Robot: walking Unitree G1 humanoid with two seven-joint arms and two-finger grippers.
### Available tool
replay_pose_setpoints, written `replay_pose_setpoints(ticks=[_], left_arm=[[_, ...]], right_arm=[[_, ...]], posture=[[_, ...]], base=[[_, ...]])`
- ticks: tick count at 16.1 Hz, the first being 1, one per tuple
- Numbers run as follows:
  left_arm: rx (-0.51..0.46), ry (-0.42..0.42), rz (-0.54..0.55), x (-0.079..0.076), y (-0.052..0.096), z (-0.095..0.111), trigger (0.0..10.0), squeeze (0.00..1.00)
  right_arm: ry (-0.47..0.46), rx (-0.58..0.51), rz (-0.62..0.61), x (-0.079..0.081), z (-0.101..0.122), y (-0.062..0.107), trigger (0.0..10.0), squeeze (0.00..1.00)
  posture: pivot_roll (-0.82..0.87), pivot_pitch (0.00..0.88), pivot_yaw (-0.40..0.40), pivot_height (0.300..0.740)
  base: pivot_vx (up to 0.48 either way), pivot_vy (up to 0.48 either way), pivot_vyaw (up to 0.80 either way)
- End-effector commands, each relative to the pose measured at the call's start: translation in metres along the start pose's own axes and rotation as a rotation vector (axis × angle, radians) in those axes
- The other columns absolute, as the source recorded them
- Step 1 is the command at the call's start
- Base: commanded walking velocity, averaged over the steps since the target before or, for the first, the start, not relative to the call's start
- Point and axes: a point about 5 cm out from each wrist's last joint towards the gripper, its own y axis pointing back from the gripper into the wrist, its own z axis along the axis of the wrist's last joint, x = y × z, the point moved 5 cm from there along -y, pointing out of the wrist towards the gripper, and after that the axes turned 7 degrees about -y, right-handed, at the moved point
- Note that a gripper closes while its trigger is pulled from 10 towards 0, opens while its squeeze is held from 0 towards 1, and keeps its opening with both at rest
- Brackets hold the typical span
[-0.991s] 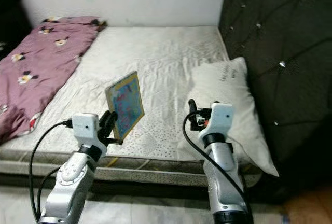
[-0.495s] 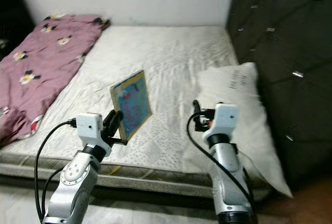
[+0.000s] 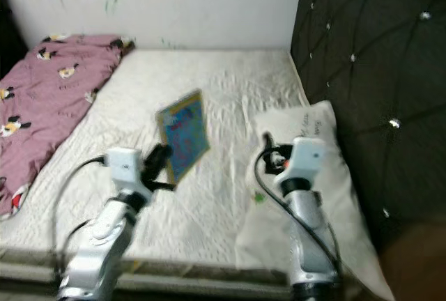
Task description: Clean up the room
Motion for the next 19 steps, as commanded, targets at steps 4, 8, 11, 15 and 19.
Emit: replay_pose_setpoints(ticks=[4,8,11,15,19], left_arm=[[-0.015,0.004,0.014,0.001,0.0,0.005,10.0,0.0],[0.024,0.01,0.04,0.006,0.002,-0.005,10.0,0.0],[0.056,0.034,0.064,0.009,0.002,-0.012,10.0,0.0],[0.072,0.072,0.081,0.008,0.005,-0.015,10.0,0.0],[0.078,0.075,0.087,0.01,0.007,-0.016,10.0,0.0]], right_arm=[[0.009,0.005,-0.009,-0.004,0.0,0.0,10.0,0.0],[0.018,0.004,-0.006,-0.004,0.0,0.0,10.0,0.0],[0.022,0.012,0.006,-0.002,-0.001,0.0,10.0,0.0],[0.01,0.035,0.026,0.001,-0.005,-0.001,10.0,0.0],[0.011,0.048,0.021,0.001,-0.008,-0.001,10.0,0.0]], posture=[[-0.01,0.003,0.057,0.74],[-0.01,0.007,0.055,0.74],[0.0,0.008,0.05,0.74],[0.0,0.007,0.046,0.74],[0.0,0.007,0.045,0.74]], base=[[0.0,0.0,-0.2],[0.0,0.0,-0.31],[0.0,0.0,0.0],[0.0,0.0,0.0],[0.0,0.0,0.0]])
